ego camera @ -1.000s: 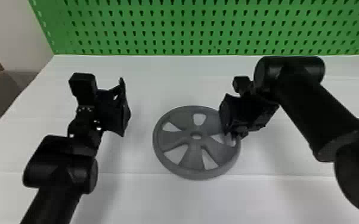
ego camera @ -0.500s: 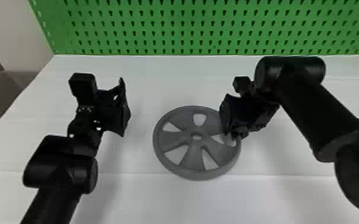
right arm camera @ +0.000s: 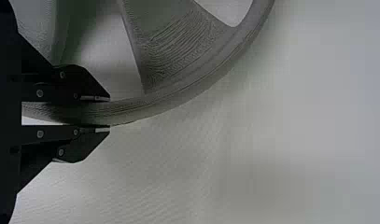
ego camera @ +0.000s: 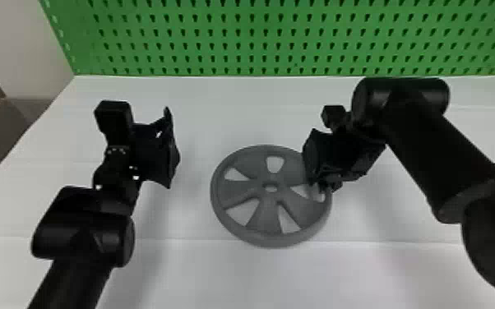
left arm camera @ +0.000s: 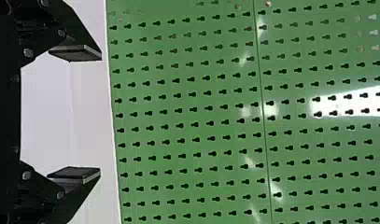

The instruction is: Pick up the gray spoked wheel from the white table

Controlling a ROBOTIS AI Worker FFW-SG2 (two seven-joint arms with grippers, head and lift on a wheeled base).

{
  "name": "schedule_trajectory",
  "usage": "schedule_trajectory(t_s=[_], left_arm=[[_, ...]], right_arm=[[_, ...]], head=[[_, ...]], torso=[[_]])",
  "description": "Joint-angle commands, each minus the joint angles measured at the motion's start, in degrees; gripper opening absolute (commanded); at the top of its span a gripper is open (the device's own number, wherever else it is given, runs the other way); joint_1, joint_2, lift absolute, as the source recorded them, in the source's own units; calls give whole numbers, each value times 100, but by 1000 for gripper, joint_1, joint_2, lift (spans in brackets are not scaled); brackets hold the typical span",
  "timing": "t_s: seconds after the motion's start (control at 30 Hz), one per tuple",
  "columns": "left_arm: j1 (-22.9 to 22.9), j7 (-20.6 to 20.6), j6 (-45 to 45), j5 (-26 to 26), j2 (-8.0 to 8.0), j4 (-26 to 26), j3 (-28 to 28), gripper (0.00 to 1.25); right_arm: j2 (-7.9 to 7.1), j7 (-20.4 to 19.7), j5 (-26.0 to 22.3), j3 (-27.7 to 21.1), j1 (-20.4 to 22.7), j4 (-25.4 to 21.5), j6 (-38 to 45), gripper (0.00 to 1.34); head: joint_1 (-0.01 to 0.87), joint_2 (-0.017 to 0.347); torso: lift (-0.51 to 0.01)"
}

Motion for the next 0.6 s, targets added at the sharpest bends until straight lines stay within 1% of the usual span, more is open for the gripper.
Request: schedule_trajectory(t_s=[0.0,0.3,0.43,0.57], left_arm=[[-1,0,1,0,0,0,4,868],[25,0,-7,9,0,0,30,868],[60,0,-7,9,0,-8,65,868],[78,0,-7,9,0,-8,74,868]], right_arm=[[5,0,-21,5,0,-1,-1,242],[5,0,-48,23,-44,-44,69,242],[5,0,-39,-30,-53,-176,96,242],[5,0,84,-162,0,-493,236,213]], head=[[779,71],[779,71],[779,71],[779,71]], torso=[[-97],[-97],[-97],[-97]])
